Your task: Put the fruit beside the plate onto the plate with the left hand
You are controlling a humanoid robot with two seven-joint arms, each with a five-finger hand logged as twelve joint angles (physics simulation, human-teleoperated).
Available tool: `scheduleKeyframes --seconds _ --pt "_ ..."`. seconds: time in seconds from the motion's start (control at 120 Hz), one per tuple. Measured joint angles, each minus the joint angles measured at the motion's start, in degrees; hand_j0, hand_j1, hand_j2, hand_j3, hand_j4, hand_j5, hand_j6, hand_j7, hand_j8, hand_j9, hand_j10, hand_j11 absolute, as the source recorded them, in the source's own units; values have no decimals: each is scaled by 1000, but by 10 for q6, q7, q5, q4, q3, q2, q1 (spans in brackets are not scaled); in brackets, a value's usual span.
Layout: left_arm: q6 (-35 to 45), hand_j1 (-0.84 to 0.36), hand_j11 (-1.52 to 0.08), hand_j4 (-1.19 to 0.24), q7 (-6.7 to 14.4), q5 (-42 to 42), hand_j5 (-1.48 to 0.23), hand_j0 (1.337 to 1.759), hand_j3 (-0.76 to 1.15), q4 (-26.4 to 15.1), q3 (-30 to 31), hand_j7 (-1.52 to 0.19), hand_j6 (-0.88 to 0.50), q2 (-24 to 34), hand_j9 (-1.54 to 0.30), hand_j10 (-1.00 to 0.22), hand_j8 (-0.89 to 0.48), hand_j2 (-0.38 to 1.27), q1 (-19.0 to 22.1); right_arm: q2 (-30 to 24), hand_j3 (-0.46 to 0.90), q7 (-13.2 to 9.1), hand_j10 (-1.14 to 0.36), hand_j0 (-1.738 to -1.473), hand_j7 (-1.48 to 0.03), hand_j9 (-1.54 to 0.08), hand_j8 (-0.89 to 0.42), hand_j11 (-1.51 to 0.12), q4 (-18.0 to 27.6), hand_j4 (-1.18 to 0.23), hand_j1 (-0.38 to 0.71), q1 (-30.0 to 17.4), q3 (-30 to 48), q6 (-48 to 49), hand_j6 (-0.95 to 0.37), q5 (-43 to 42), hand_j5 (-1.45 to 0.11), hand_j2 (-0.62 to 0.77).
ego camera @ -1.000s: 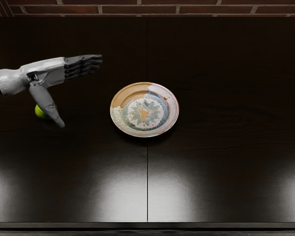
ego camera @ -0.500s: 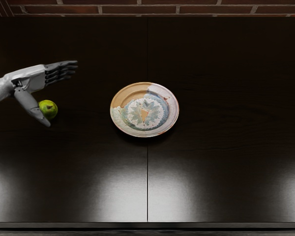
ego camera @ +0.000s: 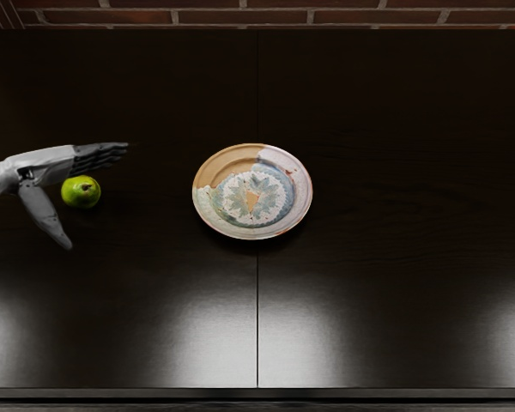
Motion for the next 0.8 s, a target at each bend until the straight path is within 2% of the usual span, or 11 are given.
scheduleKeyframes --seconds 0.225,0.433,0.8 --pt "0 349 0 -5 0 -1 -1 1658 0 29 -2 -1 -6 -8 0 -4 -6 4 -8 0 0 0 -24 -1658 -31 -31 -24 -31 0 -24 -320 0 0 0 -24 0 -31 -5" --pt "0 349 0 -5 0 -4 -1 1658 0 73 -2 -1 -7 -32 0 -4 -6 4 -15 0 0 0 -24 -1658 -31 -31 -24 -31 0 -24 -320 0 0 0 -24 0 -31 -5" --pt "0 349 0 -5 0 6 -1 1658 0 99 12 -1 -6 -49 0 -4 -6 4 -19 0 0 0 -24 -1658 -31 -31 -24 -31 0 -24 -320 0 0 0 -24 0 -31 -5"
